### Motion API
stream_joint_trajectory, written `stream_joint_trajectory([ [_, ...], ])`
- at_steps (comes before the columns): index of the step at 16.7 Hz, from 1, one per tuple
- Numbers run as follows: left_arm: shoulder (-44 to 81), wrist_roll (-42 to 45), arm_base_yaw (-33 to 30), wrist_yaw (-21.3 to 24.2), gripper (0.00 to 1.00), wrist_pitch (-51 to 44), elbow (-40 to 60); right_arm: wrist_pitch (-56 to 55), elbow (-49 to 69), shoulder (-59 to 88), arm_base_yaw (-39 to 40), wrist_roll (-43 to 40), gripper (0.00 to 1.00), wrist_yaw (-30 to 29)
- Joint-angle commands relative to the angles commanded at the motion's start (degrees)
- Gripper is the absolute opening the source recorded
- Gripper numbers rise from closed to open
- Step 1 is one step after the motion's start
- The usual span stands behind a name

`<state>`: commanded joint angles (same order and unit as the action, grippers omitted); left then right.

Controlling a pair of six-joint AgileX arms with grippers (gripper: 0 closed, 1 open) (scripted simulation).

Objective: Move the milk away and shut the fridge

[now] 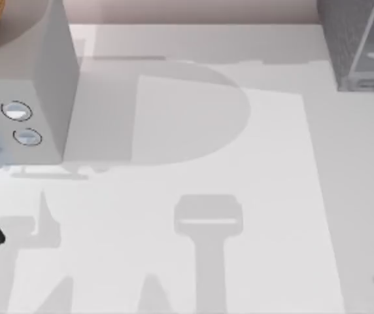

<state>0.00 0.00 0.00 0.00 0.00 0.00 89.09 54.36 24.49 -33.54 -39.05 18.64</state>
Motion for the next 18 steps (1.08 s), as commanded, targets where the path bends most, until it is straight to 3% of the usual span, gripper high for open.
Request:
stream_joint_trajectory([
  [10,0.0,0.0,0.0,0.0,1.0,0.0,0.0,-0.8,17.4,59.9,-51.8,-59.5,1.0,25.9],
  [14,0.0,0.0,0.0,0.0,1.0,0.0,0.0,-2.9,21.0,74.7,-65.1,-73.7,1.0,32.9],
  [18,0.0,0.0,0.0,0.0,1.0,0.0,0.0,-4.0,22.3,79.9,-70.2,-78.6,1.0,35.5],
])
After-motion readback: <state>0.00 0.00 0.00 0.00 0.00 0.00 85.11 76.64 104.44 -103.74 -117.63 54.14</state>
